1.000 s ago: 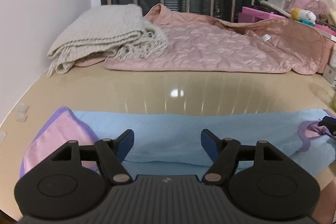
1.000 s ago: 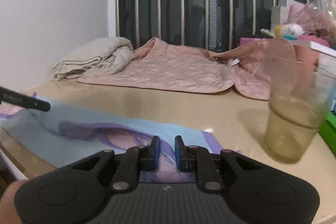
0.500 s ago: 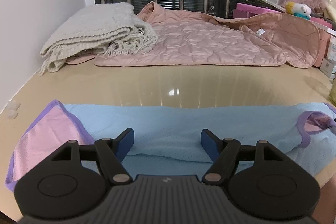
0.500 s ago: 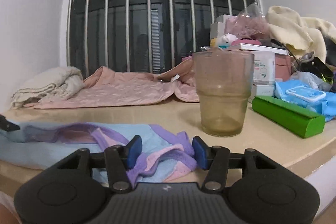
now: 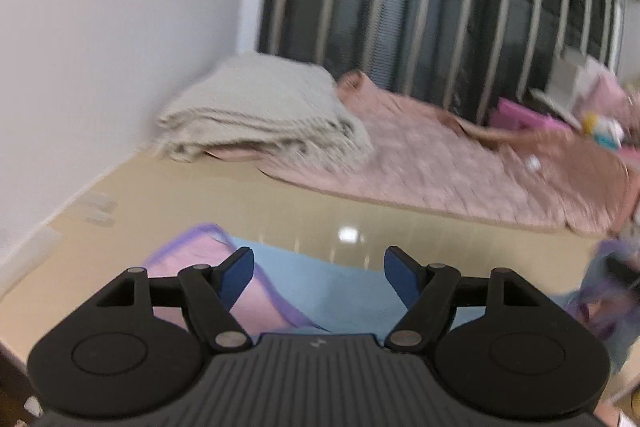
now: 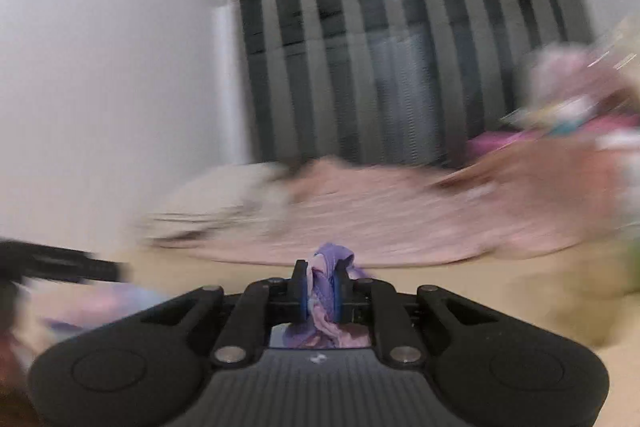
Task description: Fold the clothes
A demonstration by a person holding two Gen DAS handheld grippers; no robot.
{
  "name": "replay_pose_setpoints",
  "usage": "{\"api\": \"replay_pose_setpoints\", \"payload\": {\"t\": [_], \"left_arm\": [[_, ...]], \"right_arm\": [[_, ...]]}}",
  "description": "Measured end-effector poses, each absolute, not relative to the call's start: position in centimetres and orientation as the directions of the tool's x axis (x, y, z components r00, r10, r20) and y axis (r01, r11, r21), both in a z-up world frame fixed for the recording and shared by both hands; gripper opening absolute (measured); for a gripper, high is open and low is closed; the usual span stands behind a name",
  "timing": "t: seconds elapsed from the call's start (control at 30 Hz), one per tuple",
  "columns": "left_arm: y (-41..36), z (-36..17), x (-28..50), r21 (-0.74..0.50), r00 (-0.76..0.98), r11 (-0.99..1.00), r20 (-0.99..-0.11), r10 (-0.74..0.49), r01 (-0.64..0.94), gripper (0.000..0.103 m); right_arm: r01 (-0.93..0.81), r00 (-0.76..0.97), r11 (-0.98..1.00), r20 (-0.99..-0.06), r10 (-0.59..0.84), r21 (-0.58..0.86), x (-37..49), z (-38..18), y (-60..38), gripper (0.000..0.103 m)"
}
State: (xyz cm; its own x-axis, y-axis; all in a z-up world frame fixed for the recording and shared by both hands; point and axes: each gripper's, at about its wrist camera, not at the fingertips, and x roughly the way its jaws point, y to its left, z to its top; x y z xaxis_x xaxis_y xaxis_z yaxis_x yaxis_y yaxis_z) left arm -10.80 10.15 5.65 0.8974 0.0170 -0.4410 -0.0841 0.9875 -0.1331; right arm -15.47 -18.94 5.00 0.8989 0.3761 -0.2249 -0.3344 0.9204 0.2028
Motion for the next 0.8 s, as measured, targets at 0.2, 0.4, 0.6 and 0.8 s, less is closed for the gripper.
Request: {"api": "replay_pose_setpoints", "payload": {"t": [0.2,0.4,0.6,0.8], "left_arm": [[12.7,5.5,-12.4,-0.161,0.889,0.975,-0.453,0.066,-0.154,0.078],[14.4,4.3,-13.1,-0.176,0.874,0.961,-0.475,0.106,-0.212,0.078],[15.3,3.1,-13.3,-0.153,0.855,0.949,-0.491,0.169,-0.275,0.078],[14.9,2.4,-13.5,0.044,0.784,0.901,-0.476,0.399,-0.432,0.079]], "right_arm": [[-0.385,0.814,0.895,-0.373,0.445,0.226,-11.8,1.2,-9.2,0.019],[-0.473,0.815,0.852,-0.254,0.52,0.225,-14.6,2.7,-10.8,0.052],[-0.375,0.909,0.921,-0.151,0.388,0.108,-17.0,4.0,-15.7,0.038],[-0.384,0.854,0.923,-0.394,0.341,-0.035,-13.3,1.3,-13.5,0.026]]}}
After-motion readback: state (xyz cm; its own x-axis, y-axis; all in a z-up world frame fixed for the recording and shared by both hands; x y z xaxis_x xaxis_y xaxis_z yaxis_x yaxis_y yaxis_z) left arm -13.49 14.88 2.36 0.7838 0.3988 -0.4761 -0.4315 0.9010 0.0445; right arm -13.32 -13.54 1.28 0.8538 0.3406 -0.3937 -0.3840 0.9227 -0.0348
